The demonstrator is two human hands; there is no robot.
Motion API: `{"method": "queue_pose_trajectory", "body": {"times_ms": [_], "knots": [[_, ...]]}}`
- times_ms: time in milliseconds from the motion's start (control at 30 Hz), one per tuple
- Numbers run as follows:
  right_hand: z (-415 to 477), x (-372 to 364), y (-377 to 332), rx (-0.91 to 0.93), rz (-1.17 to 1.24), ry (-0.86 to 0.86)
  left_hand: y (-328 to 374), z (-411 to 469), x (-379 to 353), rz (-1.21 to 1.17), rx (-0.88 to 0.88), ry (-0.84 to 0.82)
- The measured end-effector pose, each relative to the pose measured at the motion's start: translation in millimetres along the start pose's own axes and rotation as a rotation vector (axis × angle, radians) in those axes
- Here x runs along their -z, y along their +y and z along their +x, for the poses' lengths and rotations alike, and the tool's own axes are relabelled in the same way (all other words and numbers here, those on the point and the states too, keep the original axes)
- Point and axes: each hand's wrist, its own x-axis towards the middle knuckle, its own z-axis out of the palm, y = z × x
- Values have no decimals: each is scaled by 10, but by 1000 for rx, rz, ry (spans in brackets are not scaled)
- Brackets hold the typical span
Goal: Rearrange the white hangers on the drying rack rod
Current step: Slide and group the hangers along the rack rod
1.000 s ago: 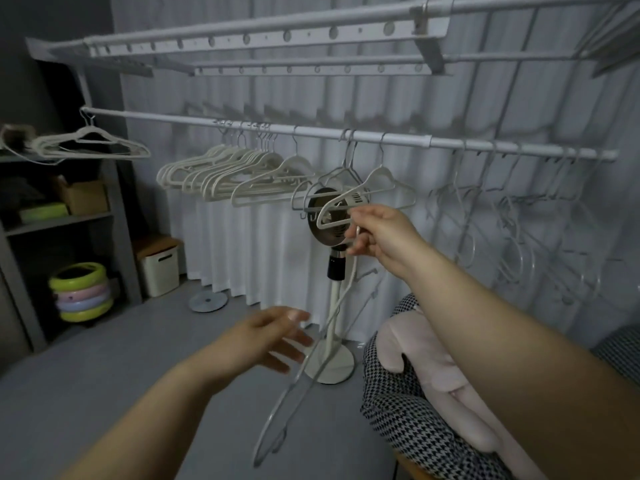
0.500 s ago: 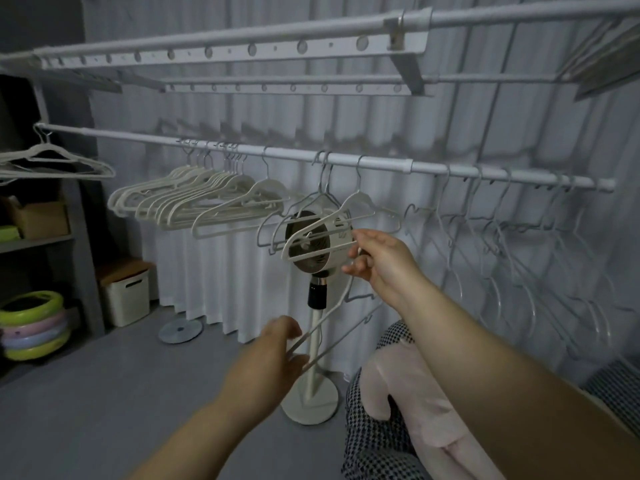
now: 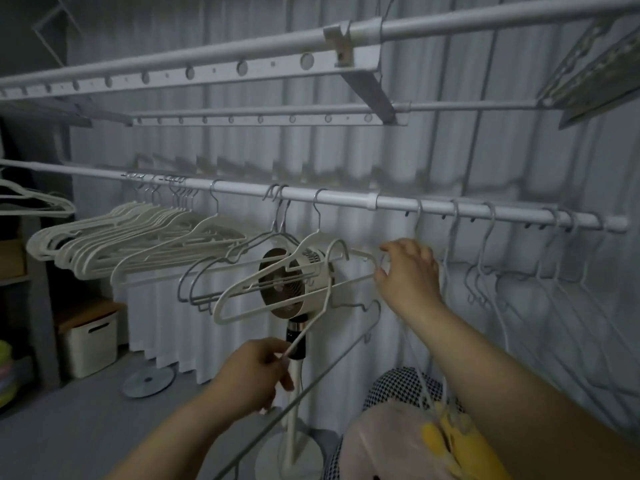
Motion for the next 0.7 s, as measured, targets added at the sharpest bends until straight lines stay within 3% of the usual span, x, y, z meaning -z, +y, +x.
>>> {"method": "queue_pose_trajectory", "body": {"times_ms": [67, 200, 400, 700], "knots": [[32, -13, 135, -33, -57, -54, 105, 95, -39, -40, -27, 24], [23, -91, 267, -95, 55, -205, 340, 278, -63, -149, -79, 86], [87, -117, 452, -94, 143, -213, 682, 684, -150, -289, -122, 141], [109, -148, 568, -122, 129, -207, 723, 1024, -289, -237, -108, 146]]}}
